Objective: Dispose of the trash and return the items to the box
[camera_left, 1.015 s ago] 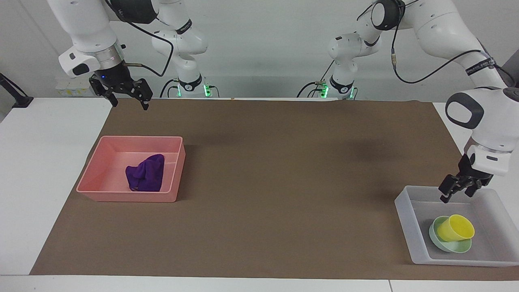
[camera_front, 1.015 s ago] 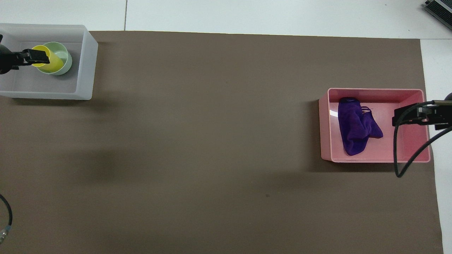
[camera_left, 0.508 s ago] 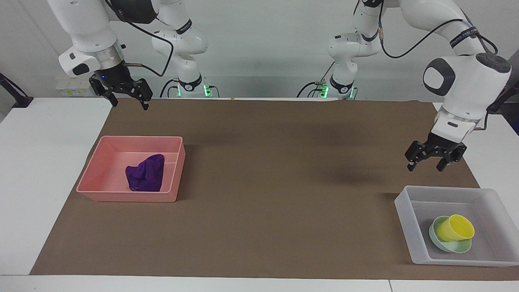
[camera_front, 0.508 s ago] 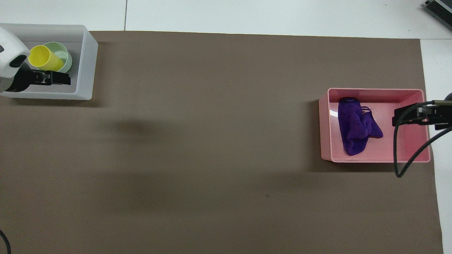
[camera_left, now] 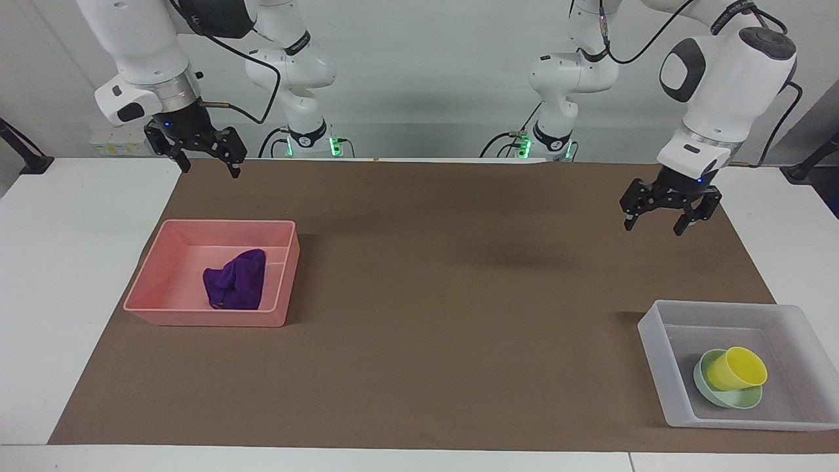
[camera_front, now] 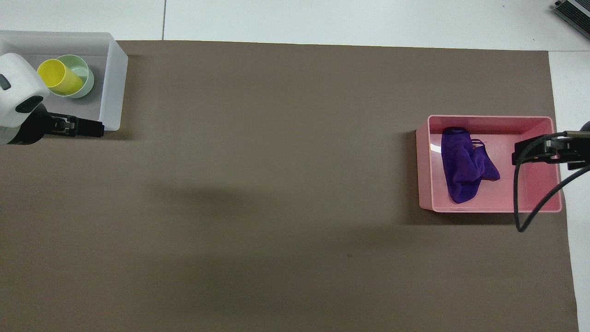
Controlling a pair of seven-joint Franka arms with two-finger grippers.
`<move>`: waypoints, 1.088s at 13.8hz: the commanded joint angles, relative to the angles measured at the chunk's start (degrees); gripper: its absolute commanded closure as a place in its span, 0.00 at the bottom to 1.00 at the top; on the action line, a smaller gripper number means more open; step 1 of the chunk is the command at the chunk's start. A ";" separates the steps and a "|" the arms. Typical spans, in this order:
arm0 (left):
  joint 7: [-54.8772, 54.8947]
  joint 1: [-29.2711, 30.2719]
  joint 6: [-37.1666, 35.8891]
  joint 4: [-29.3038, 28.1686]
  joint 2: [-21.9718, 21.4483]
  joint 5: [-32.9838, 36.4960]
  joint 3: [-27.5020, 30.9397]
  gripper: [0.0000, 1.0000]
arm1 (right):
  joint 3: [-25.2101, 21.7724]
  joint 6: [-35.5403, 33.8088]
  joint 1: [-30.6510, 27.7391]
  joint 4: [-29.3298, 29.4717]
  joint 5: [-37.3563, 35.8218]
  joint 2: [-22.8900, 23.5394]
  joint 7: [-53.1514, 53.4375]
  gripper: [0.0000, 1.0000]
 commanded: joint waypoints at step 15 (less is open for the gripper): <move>0.12 0.17 -17.73 5.83 -2.00 1.81 1.02 0.00 | 0.17 -0.21 -0.52 -1.41 0.90 -1.38 -0.44 0.00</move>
